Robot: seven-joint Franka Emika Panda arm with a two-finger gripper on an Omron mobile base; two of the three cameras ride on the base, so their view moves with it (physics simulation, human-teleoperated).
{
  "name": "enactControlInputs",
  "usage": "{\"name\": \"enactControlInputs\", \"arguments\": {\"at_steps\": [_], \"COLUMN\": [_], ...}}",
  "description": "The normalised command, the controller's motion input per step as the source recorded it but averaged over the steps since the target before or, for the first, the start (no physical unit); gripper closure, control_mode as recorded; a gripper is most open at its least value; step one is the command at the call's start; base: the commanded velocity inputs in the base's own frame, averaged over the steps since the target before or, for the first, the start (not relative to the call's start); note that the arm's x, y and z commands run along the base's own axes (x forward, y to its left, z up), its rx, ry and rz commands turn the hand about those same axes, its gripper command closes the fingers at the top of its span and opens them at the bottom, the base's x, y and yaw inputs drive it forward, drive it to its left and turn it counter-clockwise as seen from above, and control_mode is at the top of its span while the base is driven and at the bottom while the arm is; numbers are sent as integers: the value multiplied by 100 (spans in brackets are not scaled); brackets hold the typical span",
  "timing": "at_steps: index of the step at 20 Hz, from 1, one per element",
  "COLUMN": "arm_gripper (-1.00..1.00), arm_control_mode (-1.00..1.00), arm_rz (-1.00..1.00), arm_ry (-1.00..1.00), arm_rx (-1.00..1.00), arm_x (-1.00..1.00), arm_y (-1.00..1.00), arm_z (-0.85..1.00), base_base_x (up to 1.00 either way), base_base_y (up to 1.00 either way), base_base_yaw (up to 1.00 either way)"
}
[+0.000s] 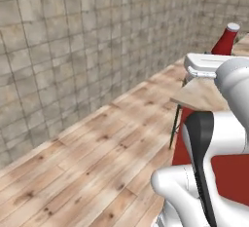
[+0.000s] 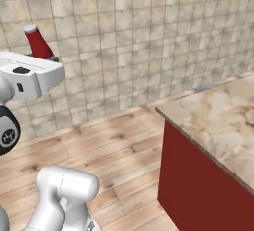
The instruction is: Move the hot dog bun to the plate on the dining table and place the condiment next to that plate. Then navigate to the fridge and take the sausage and place it on the plate as well.
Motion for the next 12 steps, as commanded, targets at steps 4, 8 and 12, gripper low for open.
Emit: {"name": "enactControlInputs", "arguments": {"at_steps": [4,8,12], "arm_gripper": [100,100,100], "arm_control_mode": [100,100,100], "arm_rz": [0,0,0], "arm_ry": [0,0,0], "arm_rx": [0,0,0], "arm_x": [0,0,0], "arm_y": [0,0,0], "arm_z": [0,0,0], "base_base_x": [100,100,100], "base_base_y": [39,43,48], "base_base_yaw": [-45,-43,-42]}}
